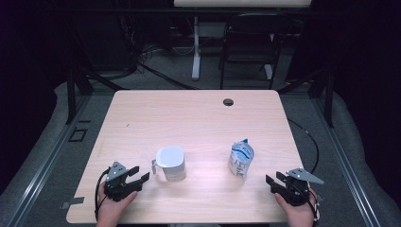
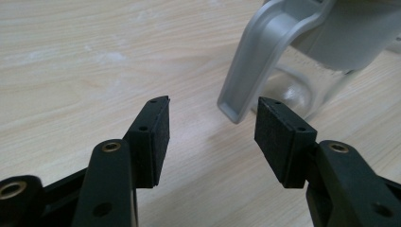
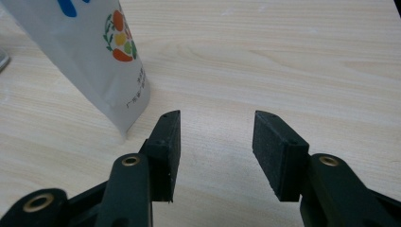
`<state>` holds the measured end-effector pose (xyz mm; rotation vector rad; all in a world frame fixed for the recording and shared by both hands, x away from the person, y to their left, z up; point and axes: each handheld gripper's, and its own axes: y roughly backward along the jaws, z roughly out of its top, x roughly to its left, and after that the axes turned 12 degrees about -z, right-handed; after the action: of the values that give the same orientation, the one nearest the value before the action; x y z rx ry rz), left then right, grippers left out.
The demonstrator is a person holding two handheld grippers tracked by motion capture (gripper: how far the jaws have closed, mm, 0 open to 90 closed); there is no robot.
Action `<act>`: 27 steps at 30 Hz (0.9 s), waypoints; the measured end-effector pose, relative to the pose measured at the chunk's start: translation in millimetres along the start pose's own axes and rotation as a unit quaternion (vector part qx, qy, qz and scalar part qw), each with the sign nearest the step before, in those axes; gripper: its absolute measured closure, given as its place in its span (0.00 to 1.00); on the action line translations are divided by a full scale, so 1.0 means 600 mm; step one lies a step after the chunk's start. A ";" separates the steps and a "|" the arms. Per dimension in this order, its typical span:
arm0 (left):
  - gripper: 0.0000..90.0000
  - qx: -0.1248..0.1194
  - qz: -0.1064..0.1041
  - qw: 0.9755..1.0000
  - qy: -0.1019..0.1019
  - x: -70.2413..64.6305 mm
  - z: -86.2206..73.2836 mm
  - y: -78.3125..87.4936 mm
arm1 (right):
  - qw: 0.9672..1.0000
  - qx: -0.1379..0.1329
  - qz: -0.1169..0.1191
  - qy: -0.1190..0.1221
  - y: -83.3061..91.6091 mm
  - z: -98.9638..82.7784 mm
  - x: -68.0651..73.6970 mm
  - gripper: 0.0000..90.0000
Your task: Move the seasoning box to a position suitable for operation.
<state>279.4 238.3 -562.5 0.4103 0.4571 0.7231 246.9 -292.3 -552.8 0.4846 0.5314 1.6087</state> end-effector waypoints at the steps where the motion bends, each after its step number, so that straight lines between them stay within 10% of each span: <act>1: 0.51 -0.004 -0.002 1.000 -0.002 -0.002 0.002 0.000 | 1.000 0.000 0.001 0.003 0.003 0.000 0.001 0.59; 27: 0.63 0.028 -0.009 0.999 -0.043 -0.011 0.043 -0.054 | 1.000 -0.024 0.011 0.001 0.016 -0.001 -0.005 0.61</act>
<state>306.1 206.5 -555.7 0.4870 0.4005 0.6738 239.3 -296.1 -547.7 0.4537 0.4900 1.6393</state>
